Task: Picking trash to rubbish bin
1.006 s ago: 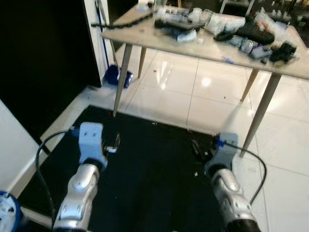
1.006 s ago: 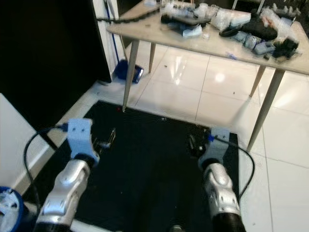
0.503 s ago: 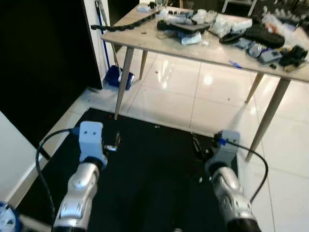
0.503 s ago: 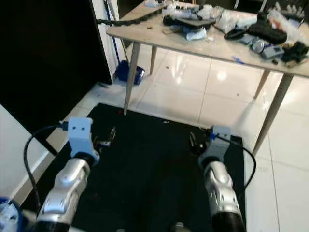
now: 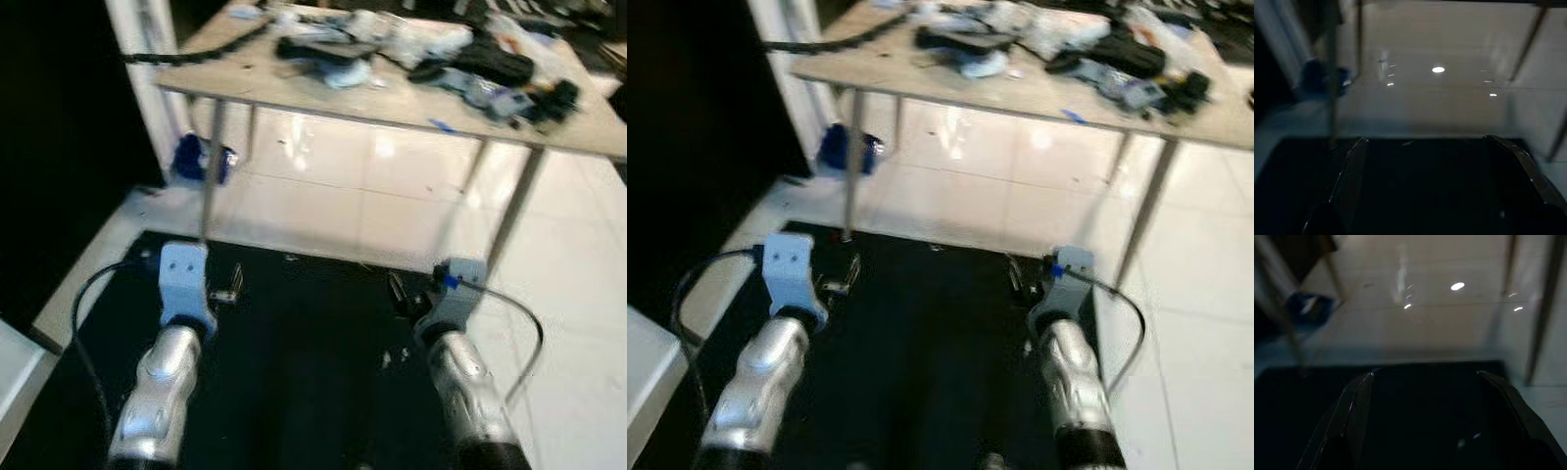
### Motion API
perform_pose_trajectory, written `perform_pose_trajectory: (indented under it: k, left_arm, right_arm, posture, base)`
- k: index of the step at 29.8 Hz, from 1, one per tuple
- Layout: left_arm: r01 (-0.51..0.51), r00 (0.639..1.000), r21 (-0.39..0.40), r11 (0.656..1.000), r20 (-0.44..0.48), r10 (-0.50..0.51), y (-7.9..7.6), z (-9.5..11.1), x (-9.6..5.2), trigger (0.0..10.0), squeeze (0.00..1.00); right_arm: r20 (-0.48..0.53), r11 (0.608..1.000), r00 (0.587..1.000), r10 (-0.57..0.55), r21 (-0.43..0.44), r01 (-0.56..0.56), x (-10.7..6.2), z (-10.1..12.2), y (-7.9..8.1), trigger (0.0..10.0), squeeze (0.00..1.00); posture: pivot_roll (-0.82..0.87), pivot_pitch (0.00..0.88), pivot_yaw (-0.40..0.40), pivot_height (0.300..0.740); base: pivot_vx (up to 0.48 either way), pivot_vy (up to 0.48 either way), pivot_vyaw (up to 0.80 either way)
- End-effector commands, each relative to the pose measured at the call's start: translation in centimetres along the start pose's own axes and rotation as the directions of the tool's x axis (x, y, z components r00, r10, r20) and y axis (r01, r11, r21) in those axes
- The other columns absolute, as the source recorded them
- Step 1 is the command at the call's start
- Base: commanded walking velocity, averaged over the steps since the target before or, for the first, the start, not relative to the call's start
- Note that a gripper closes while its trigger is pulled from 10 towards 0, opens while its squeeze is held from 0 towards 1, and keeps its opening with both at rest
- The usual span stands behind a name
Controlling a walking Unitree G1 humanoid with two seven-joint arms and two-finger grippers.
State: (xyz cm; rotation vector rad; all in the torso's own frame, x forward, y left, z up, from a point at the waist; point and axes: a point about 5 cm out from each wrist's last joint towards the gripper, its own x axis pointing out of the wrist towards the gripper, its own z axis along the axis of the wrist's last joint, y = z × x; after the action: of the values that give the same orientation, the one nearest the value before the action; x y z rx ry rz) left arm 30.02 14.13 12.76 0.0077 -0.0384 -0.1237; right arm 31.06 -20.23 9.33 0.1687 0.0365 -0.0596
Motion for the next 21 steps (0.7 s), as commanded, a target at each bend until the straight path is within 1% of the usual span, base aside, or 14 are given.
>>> perform_pose_trajectory:
  k: [1, 21]
  left_arm:
    - [-0.03, 0.999, 0.011, 0.999, -0.03, 0.031, 0.82, -0.79, -0.39, 10.0, 0.0]
    - [-0.032, 0.999, 0.011, 0.999, -0.033, 0.032, 0.86, -0.89, -0.6, 10.0, 0.0]
  right_arm:
    - [-0.007, 1.0, 1.0, 0.016, 0.016, -0.016, -0.01, -0.3, 0.75, 10.0, 0.0]
    - [-0.011, 1.0, 1.0, 0.027, 0.015, -0.027, -0.02, -0.36, 0.97, 10.0, 0.0]
  posture:
    - [0.01, 0.158, -0.027, 0.74]
    - [0.01, 0.17, -0.032, 0.74]
  base:
    - [0.326, 0.0, 0.0]
    - [0.327, 0.0, 0.0]
